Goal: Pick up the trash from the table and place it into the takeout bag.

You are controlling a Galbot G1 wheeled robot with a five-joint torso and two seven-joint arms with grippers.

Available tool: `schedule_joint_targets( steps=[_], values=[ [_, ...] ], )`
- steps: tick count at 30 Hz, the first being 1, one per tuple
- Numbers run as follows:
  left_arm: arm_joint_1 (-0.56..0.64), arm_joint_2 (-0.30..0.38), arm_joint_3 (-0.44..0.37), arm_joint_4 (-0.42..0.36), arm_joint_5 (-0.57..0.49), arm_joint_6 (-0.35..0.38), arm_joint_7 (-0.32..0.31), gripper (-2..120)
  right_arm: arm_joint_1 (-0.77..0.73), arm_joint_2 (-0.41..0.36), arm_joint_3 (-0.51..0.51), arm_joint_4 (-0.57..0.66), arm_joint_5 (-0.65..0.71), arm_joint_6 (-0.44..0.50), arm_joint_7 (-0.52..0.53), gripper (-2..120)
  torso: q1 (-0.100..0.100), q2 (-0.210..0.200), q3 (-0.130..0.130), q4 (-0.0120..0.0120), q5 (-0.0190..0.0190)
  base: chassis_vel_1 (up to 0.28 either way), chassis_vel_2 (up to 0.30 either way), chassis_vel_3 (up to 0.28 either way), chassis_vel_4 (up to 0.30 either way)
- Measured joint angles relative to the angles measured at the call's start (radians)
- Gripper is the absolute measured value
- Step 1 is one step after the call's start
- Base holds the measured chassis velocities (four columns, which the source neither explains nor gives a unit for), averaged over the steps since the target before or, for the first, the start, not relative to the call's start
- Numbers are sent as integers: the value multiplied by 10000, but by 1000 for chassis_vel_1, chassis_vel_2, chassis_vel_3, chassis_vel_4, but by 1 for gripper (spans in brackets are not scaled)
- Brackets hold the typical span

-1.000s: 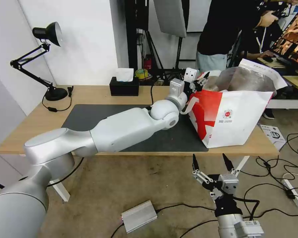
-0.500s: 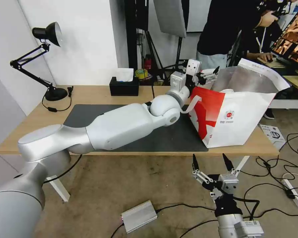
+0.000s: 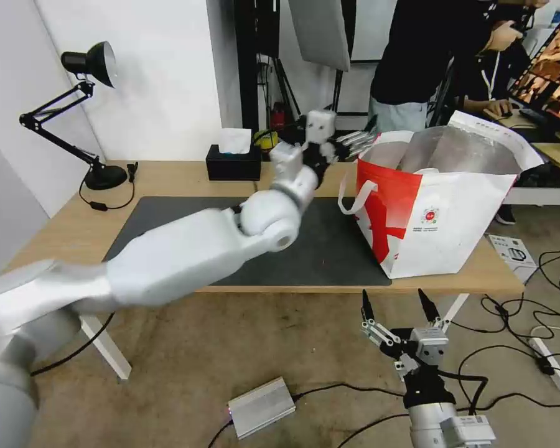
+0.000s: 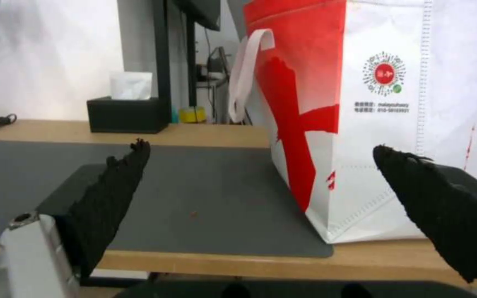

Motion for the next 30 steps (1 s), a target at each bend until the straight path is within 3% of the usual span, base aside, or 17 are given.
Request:
schedule_joint_targets(
  steps=[6, 11, 23, 26, 28, 30],
  values=[
    [1773, 824, -1191, -986, 887, 21, -114, 100, 0, 0, 0, 0, 0, 0, 0, 100, -1, 0, 0, 1, 1, 0, 0, 0, 0],
    [3182, 1105, -2274, -1689, 1681, 124, -116, 100, -1, 1, -1, 0, 0, 0, 1, 100, -1, 0, -1, -2, 4, 0, 0, 0, 0],
    [6355, 1409, -4569, -3188, 3461, 540, 268, 100, 0, 0, -1, 0, 0, 0, 0, 100, -1, -2, -1, -2, 3, 0, 0, 0, 0],
    [7853, 1385, -5637, -3706, 4061, 543, 526, 100, 0, 0, -1, 0, 0, 0, 0, 100, -1, -1, -1, -1, 2, 0, 0, 0, 0],
    [8238, 1364, -5954, -3849, 4212, 544, 637, 100, 0, 0, -2, 0, 0, 0, 0, 100, -1, -1, -1, 0, 2, 0, 0, 0, 0],
    [9512, 1246, -6980, -4416, 4676, 548, 973, 100, 0, 0, -1, 0, 0, 0, 0, 100, -1, -1, -1, 1, 3, 0, 0, 0, 0]
  ],
)
